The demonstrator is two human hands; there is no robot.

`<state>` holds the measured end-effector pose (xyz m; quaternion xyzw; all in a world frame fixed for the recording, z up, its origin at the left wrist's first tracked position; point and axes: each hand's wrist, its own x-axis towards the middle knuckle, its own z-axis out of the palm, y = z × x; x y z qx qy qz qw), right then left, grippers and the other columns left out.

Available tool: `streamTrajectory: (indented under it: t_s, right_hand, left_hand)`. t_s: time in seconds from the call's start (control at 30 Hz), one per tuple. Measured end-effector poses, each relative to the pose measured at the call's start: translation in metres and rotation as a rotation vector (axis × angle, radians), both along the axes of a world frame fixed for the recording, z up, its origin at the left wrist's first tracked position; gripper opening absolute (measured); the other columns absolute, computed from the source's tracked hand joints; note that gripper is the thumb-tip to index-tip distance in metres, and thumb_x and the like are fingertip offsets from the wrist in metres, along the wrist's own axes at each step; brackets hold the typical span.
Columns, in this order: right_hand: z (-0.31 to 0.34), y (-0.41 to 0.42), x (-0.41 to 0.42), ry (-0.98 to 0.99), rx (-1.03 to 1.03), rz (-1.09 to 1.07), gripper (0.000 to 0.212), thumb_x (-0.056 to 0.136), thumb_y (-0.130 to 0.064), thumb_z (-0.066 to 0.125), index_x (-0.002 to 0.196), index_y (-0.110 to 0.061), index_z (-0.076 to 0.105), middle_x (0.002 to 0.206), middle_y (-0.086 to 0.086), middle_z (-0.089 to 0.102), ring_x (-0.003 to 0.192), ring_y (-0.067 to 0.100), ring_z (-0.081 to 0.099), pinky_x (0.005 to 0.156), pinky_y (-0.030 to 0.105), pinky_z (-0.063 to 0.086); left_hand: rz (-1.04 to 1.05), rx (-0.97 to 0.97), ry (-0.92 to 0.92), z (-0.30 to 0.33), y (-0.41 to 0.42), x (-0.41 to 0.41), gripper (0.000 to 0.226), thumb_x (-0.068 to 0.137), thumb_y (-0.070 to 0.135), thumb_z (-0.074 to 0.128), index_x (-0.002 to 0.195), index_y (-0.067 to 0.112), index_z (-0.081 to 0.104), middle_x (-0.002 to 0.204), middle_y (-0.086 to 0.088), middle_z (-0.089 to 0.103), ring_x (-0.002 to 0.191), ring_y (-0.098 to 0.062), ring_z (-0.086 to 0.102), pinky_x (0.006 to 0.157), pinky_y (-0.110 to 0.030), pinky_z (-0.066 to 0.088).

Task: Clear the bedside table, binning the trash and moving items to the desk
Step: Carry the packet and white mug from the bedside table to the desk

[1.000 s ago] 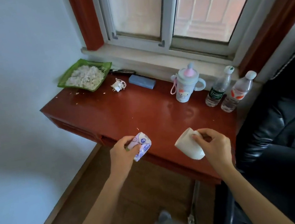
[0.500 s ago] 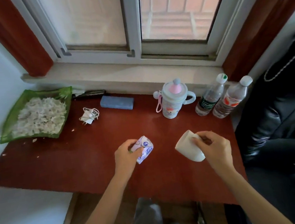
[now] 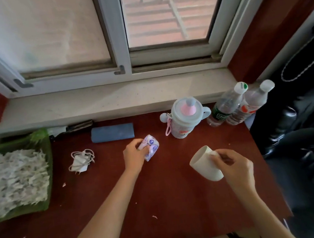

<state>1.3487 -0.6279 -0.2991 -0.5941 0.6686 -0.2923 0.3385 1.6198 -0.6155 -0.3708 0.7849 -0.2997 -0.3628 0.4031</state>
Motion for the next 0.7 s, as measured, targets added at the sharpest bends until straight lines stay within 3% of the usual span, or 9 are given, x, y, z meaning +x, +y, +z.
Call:
streamTrajectory:
  t_s: [0.1,0.2,0.37,0.53,0.7]
  right_hand:
    - [-0.001,-0.002,0.005,0.005,-0.008,-0.013,0.014,0.078,-0.017,0.074,0.086,-0.028,0.072,0.080,-0.017,0.069,0.078,0.002,0.063,0.071,0.032,0.053]
    - [-0.004,-0.004,0.009,0.011,-0.021,-0.041,0.013,0.077,-0.017,0.074,0.086,-0.025,0.073,0.080,-0.016,0.069,0.075,0.003,0.064,0.070,0.033,0.053]
    - [-0.007,-0.008,0.010,0.012,-0.011,-0.056,0.013,0.077,-0.018,0.074,0.088,-0.024,0.073,0.080,-0.016,0.070,0.077,0.000,0.062,0.070,0.030,0.053]
    - [-0.008,-0.013,0.007,-0.003,0.003,-0.051,0.011,0.078,-0.017,0.073,0.087,-0.024,0.073,0.082,-0.015,0.070,0.079,0.005,0.064,0.072,0.032,0.053]
    - [-0.010,-0.018,0.002,-0.006,0.001,-0.056,0.010,0.078,-0.019,0.073,0.085,-0.026,0.073,0.079,-0.015,0.070,0.078,0.006,0.064,0.072,0.035,0.053]
  left_hand:
    - [-0.066,0.026,-0.046,-0.009,-0.024,0.006,0.027,0.067,0.020,0.069,0.094,0.014,0.070,0.084,-0.002,0.069,0.080,-0.021,0.064,0.071,-0.029,0.048]
    - [-0.173,0.039,-0.140,-0.017,-0.046,0.010,0.025,0.072,0.010,0.070,0.097,0.013,0.069,0.090,-0.007,0.071,0.085,-0.025,0.065,0.074,-0.034,0.049]
    - [-0.292,0.070,-0.237,-0.022,-0.074,0.018,0.026,0.076,0.023,0.069,0.102,0.017,0.068,0.097,-0.009,0.070,0.090,-0.027,0.065,0.075,-0.037,0.053]
    - [-0.420,0.077,-0.483,-0.026,-0.078,0.014,0.034,0.081,0.018,0.064,0.115,0.015,0.061,0.113,-0.010,0.059,0.100,-0.029,0.058,0.073,-0.040,0.051]
    - [-0.443,0.008,-0.624,-0.032,-0.068,0.010,0.051,0.081,0.017,0.068,0.128,0.007,0.053,0.124,-0.015,0.056,0.111,-0.034,0.052,0.084,-0.046,0.050]
